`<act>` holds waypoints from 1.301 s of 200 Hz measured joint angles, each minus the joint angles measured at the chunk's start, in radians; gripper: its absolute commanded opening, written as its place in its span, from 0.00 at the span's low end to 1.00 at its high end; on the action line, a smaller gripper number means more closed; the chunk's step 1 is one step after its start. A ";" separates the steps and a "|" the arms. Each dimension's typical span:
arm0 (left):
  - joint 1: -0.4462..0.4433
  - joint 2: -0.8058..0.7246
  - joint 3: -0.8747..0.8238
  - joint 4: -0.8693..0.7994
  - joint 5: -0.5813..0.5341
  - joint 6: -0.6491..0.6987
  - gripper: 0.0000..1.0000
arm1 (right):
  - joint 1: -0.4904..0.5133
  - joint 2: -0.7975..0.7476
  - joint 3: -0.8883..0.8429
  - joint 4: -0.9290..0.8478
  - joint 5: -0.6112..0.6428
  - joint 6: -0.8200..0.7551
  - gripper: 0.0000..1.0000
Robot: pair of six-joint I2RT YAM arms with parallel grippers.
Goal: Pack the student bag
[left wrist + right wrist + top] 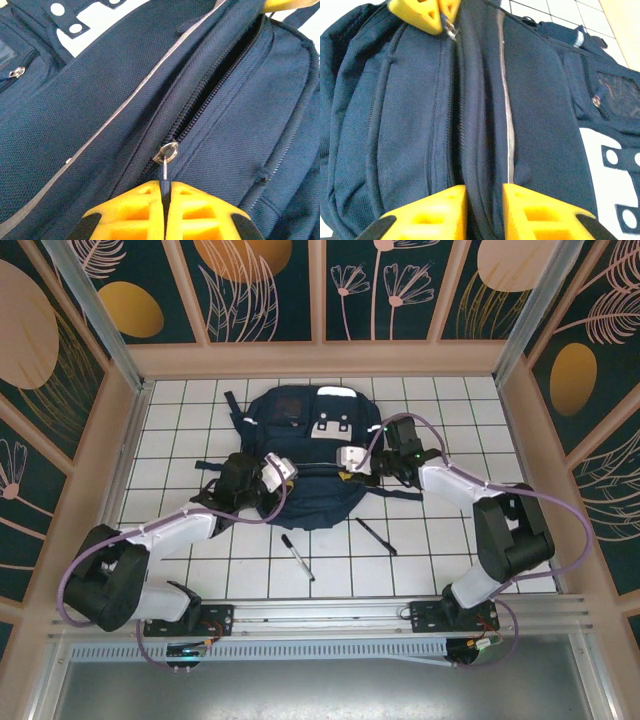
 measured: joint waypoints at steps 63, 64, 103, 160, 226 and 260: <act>-0.001 -0.023 -0.010 0.024 0.074 -0.058 0.00 | 0.116 0.005 0.014 0.109 -0.035 0.180 0.59; -0.002 -0.023 -0.010 0.025 0.074 -0.060 0.00 | 0.118 0.007 0.015 0.110 -0.035 0.182 0.58; -0.010 -0.026 -0.010 0.054 0.076 -0.100 0.00 | 0.167 0.094 0.032 0.144 0.094 0.208 0.20; 0.078 -0.034 -0.006 0.005 0.022 -0.073 0.00 | 0.135 0.067 0.025 0.114 0.122 0.151 0.00; 0.075 -0.039 0.000 -0.045 0.066 0.013 0.00 | 0.094 0.009 -0.036 0.140 0.072 0.176 0.45; -0.010 -0.049 0.000 -0.023 0.082 -0.021 0.00 | 0.238 0.057 -0.046 0.234 0.068 0.253 0.54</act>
